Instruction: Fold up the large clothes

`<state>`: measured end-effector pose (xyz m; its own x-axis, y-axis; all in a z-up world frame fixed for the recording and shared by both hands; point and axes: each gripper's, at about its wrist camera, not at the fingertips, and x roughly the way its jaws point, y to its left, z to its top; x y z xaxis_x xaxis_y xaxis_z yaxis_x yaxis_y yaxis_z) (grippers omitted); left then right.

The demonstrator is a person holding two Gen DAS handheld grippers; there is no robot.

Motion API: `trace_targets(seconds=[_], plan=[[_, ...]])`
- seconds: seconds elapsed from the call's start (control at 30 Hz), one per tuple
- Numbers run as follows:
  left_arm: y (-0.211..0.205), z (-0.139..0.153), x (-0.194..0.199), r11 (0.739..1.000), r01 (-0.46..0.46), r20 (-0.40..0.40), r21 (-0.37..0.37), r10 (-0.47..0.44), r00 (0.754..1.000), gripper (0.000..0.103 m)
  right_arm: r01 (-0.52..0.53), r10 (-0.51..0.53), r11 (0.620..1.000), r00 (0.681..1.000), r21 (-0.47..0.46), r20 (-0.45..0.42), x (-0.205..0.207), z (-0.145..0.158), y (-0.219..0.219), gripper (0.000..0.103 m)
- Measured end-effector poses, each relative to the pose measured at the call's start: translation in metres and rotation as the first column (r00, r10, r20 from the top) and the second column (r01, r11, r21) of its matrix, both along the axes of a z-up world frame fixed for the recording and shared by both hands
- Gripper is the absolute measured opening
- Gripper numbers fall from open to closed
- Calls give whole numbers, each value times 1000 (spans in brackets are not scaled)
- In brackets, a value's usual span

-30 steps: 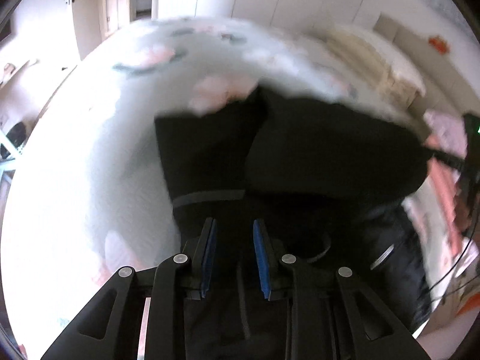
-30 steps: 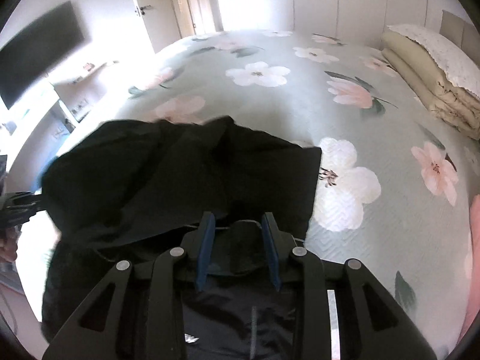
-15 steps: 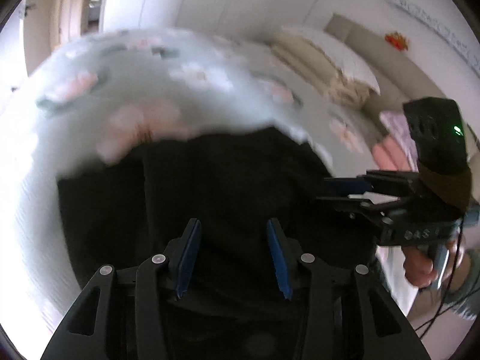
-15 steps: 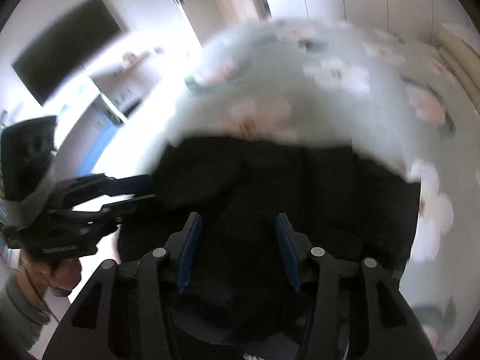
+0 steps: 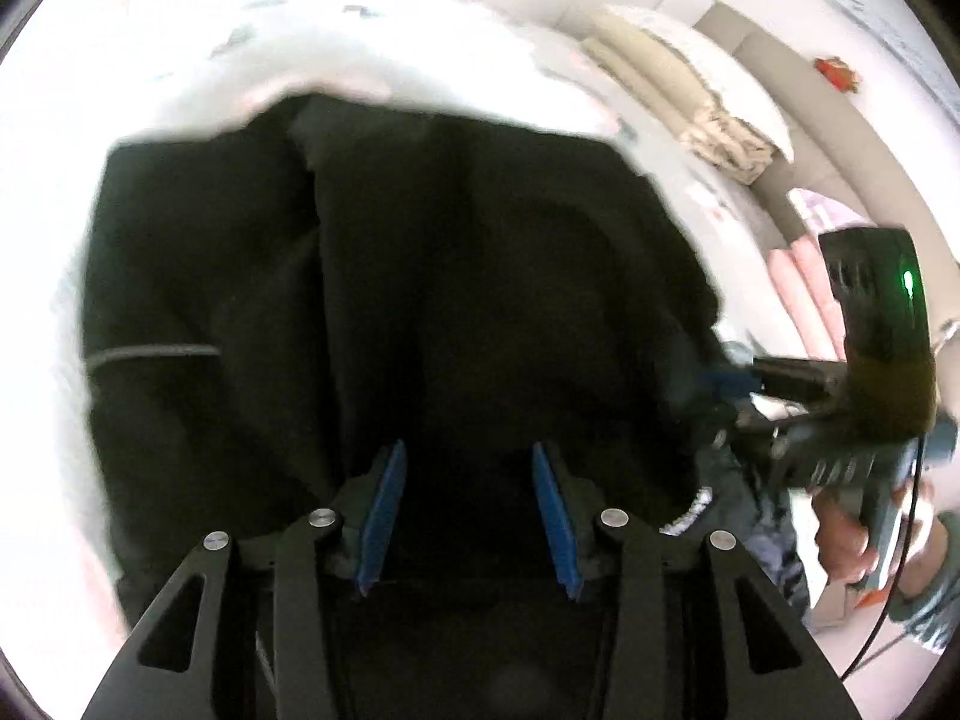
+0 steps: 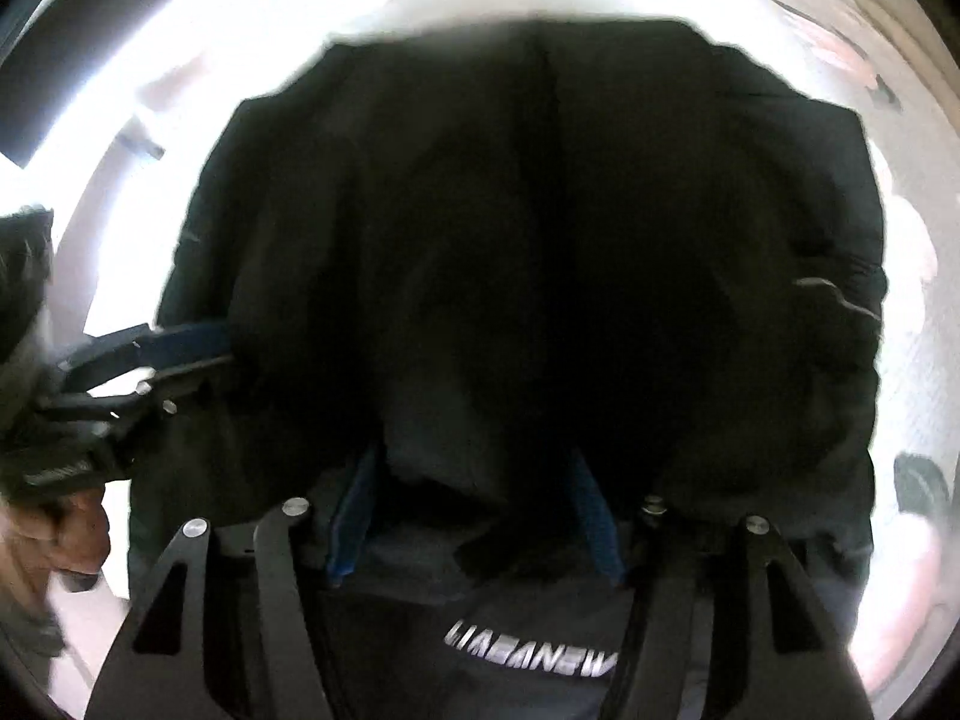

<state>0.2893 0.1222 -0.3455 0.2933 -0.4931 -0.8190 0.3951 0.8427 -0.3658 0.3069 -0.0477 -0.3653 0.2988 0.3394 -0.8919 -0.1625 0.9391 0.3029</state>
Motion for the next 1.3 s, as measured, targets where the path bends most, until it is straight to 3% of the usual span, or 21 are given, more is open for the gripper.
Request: trace_targets(seconds=[0.1, 0.2, 0.3, 0.33, 0.37, 0.43, 0.57, 0.7, 0.8, 0.97, 1.07, 1.2, 1.3], plan=[[4, 19, -12, 998, 15, 6, -55, -15, 1000, 60, 33, -38, 998, 995, 54, 94, 1, 39, -14, 63], [-5, 6, -15, 998, -12, -19, -58, 11, 1000, 60, 34, -40, 998, 992, 54, 121, 18, 51, -11, 63], [-15, -31, -6, 997, -73, -62, 14, 74, 995, 59, 33, -24, 996, 994, -84, 106, 42, 22, 3, 63], [-14, -47, -3, 995, -97, -89, 18, 99, 991, 59, 24, -18, 991, 999, -135, 49, 50, -3, 7, 63], [-12, -54, -2, 994, -108, -98, 3, 108, 989, 59, 24, -22, 991, 1000, -134, 11, 53, -17, 7, 64], [-5, -57, 0, 990, -133, -102, -53, 127, 987, 58, 31, -29, 994, 999, -104, 18, 60, -37, 3, 66], [2, -45, -6, 984, -159, -132, -73, 149, 980, 58, 5, -3, 993, 1000, -118, 19, 55, -30, 5, 67], [18, -20, -31, 973, -214, -128, -82, 202, 971, 58, 14, -15, 1000, 999, 22, 52, 35, 1, -19, 67], [37, 0, -56, 961, -271, -116, -55, 263, 958, 58, 34, -37, 998, 997, 52, 70, -1, 23, -48, 71], [78, 16, -104, 913, -406, -156, -32, 396, 905, 58, 87, -86, 996, 996, 36, -21, -65, 18, -103, 73], [103, 14, -133, 874, -486, -197, 5, 477, 856, 58, 133, -130, 991, 988, 29, -88, -98, 7, -129, 73], [136, 5, -169, 826, -563, -238, 34, 554, 798, 58, 205, -201, 979, 965, 3, -168, -154, -5, -166, 73], [150, -4, -187, 812, -581, -262, 58, 574, 776, 58, 264, -263, 964, 941, -21, -214, -196, -19, -185, 73]])
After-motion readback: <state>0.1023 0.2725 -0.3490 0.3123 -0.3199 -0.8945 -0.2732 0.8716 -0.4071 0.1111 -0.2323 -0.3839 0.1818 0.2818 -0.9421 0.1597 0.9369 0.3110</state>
